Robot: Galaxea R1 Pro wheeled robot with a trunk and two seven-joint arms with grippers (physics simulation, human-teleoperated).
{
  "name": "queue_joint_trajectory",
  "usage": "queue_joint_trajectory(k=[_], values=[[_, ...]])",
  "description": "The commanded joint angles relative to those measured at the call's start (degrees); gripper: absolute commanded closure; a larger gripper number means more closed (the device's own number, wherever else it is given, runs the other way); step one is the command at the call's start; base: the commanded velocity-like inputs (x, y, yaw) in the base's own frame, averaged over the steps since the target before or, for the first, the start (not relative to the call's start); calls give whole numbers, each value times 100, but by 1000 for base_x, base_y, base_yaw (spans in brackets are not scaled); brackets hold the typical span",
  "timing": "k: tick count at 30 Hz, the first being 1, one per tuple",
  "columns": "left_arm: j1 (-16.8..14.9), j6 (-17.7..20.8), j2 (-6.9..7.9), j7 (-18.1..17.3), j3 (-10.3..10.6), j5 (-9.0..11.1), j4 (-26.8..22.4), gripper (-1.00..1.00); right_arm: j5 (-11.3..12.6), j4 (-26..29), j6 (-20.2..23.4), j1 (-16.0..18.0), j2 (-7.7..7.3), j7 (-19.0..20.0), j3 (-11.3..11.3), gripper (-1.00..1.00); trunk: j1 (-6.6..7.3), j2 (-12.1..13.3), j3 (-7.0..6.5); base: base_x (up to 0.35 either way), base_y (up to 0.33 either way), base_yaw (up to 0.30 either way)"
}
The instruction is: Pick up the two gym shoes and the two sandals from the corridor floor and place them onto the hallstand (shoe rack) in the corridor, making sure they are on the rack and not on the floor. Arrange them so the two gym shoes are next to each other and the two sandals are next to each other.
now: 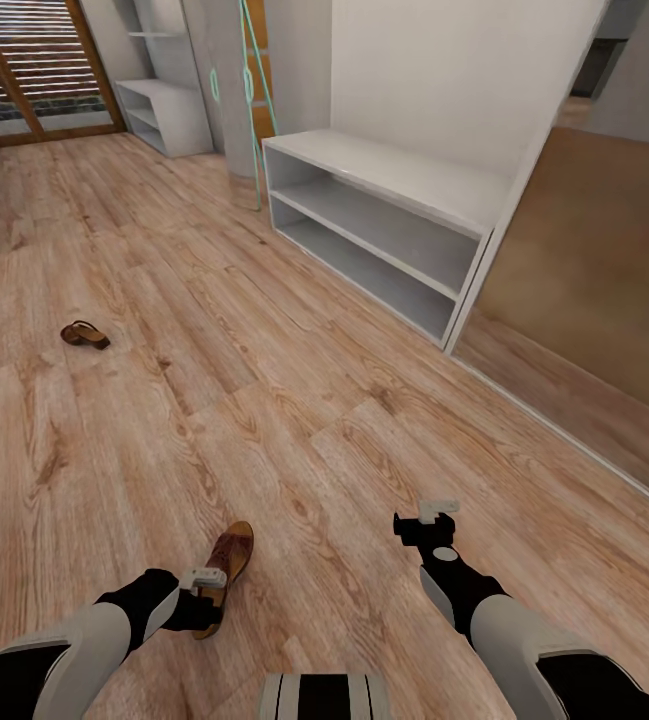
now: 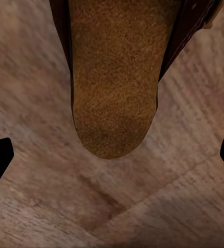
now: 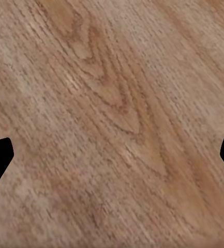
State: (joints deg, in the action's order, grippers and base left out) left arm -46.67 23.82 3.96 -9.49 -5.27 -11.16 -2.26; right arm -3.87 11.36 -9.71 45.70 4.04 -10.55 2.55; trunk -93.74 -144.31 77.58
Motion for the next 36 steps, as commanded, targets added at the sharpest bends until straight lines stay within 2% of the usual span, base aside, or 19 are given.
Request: queue_joint_trajectory(k=[1, 17, 36], values=[[0, 0, 0, 0, 0, 0, -1, -100, 0, 1, -1, 0, 0, 0, 0, -100, 0, 0, 0, 0, 0, 0], [0, -17, 5, 0, 1, -15, -3, -100, -8, 311, 14, 0, 0, -3, 30, -100, 0, 0, 0, 19, 0, 0], [0, -30, 9, 0, 9, -18, -3, -100, -4, 340, 13, 0, 8, 0, 35, -100, 0, 0, 0, 25, 0, 0]])
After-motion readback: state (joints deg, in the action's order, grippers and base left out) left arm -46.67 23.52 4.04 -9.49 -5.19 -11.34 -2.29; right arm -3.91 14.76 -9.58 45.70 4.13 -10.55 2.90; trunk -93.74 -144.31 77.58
